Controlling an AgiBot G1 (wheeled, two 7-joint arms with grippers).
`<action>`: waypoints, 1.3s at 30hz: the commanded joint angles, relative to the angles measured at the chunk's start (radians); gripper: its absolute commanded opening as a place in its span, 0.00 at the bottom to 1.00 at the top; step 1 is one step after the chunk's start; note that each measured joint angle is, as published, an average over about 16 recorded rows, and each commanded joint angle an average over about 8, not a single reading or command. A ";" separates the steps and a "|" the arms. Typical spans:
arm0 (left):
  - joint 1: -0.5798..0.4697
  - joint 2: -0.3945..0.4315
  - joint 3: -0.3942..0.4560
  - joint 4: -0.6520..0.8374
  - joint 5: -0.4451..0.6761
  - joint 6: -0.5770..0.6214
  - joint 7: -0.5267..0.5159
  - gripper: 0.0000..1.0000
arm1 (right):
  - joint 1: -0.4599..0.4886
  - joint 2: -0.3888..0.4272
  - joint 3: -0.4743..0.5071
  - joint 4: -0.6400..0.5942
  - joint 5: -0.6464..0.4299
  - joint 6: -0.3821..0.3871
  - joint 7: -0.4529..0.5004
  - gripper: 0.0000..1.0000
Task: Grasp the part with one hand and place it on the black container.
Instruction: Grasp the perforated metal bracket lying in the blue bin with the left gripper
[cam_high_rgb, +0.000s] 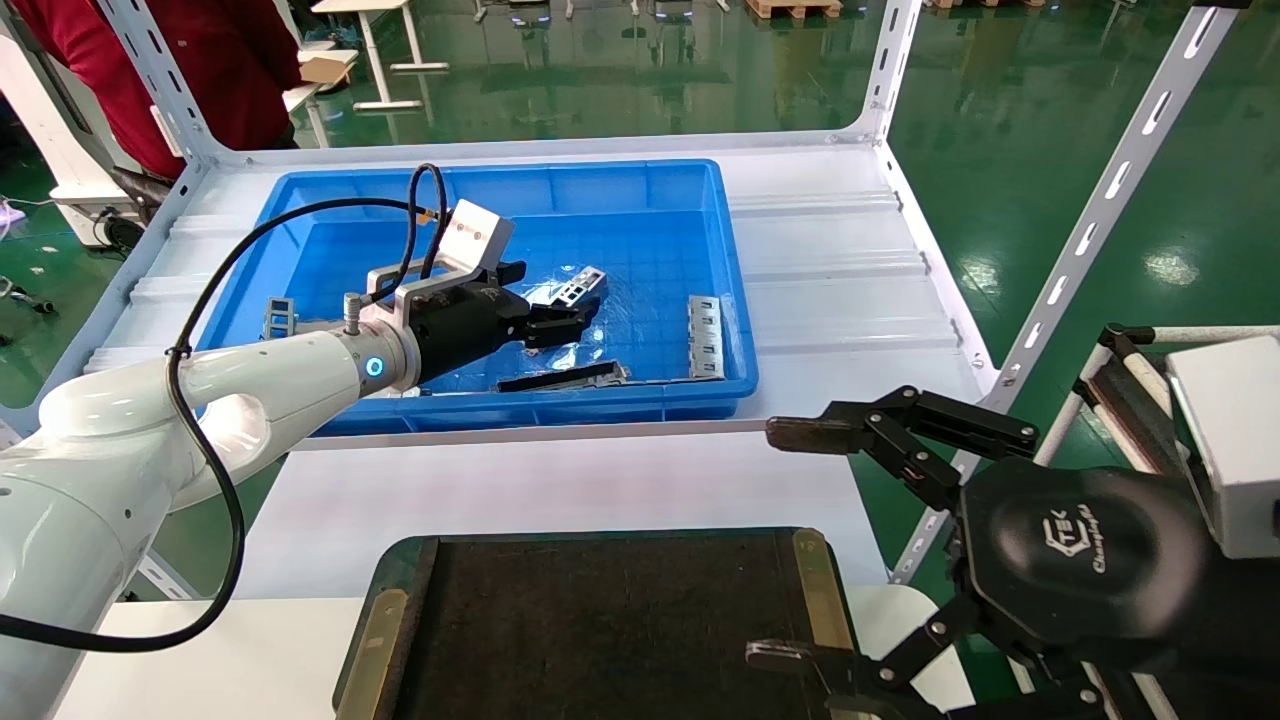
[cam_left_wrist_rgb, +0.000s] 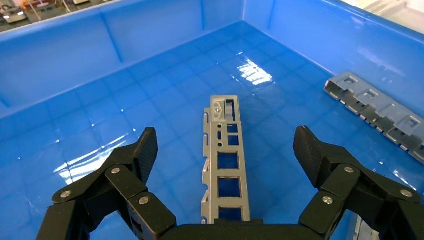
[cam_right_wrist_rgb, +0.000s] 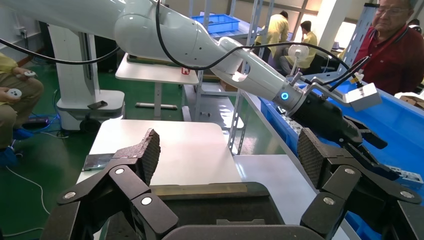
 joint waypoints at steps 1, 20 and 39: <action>0.000 0.001 0.002 0.003 0.000 -0.003 -0.003 0.00 | 0.000 0.000 0.000 0.000 0.000 0.000 0.000 0.00; 0.017 -0.002 0.015 0.010 -0.005 -0.022 -0.029 0.00 | 0.000 0.000 0.000 0.000 0.000 0.000 0.000 0.00; 0.031 -0.005 0.021 0.009 -0.014 -0.019 -0.035 0.00 | 0.000 0.000 -0.001 0.000 0.000 0.000 0.000 0.00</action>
